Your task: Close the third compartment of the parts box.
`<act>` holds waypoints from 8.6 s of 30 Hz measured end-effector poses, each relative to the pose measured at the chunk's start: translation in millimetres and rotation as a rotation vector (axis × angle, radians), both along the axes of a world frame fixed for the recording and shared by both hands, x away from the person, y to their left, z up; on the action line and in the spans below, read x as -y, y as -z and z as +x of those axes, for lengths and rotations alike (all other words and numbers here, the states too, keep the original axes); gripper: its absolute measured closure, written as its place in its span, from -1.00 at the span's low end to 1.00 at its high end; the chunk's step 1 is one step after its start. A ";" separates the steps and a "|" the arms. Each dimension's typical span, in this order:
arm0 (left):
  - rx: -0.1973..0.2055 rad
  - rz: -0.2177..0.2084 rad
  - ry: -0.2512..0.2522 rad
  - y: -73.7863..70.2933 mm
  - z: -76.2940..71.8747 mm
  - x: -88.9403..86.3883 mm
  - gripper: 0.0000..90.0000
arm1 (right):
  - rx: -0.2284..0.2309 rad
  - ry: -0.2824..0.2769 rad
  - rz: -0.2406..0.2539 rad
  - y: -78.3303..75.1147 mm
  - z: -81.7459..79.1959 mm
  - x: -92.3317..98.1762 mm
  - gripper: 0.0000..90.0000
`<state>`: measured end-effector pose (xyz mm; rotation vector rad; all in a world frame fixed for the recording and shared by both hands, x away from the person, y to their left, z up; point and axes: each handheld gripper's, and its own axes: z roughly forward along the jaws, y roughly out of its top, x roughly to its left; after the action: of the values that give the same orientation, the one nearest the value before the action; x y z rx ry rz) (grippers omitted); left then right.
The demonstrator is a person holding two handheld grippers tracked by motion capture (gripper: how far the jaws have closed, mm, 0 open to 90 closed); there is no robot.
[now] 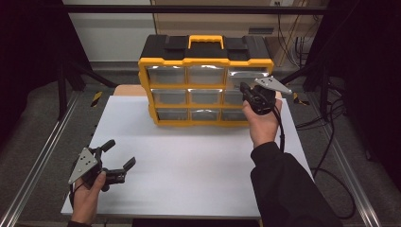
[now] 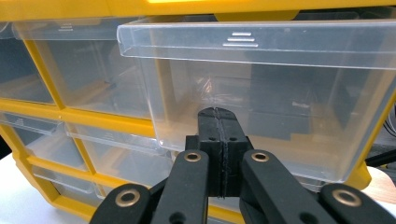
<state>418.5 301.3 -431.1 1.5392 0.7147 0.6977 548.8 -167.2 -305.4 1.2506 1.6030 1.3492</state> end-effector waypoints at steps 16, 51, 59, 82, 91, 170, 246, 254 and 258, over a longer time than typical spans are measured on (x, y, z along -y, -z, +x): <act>0.000 0.001 0.002 0.1 -0.3 0.1 -0.98 | -0.006 0.015 0.014 2.1 5.0 0.8 1.00; -0.001 -0.002 -0.003 0.2 -0.3 -1.2 -0.98 | -0.014 0.027 0.006 5.9 10.7 1.9 1.00; -0.002 -0.001 -0.003 0.4 -0.5 -0.4 -0.98 | -0.011 0.025 0.004 5.9 10.5 0.7 1.00; -0.005 0.006 -0.002 1.0 0.3 -0.1 -0.98 | 0.004 0.038 -0.014 4.9 17.1 -3.9 1.00; -0.005 0.003 -0.003 0.9 0.1 -0.3 -0.98 | -0.002 0.048 0.019 4.5 19.7 -1.8 1.00; -0.015 -0.014 -0.018 0.9 0.0 -3.7 -0.98 | 0.065 -0.160 -0.020 4.3 -24.5 -1.8 -0.69; -0.017 -0.017 -0.004 3.2 -5.9 -9.3 -0.98 | 0.121 -0.138 -0.045 54.4 -96.7 95.3 -0.89; -0.016 -0.022 -0.016 3.5 -5.5 -12.0 -0.98 | 0.121 -0.146 -0.041 78.1 -106.8 100.8 -0.89; -0.008 -0.019 -0.013 2.5 -6.1 -11.9 -0.98 | 0.115 -0.163 -0.036 88.4 -110.3 102.2 -0.89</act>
<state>412.5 313.2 -433.6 1.5216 0.7358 0.6925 438.6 -269.4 -393.8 1.0210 1.6694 1.4578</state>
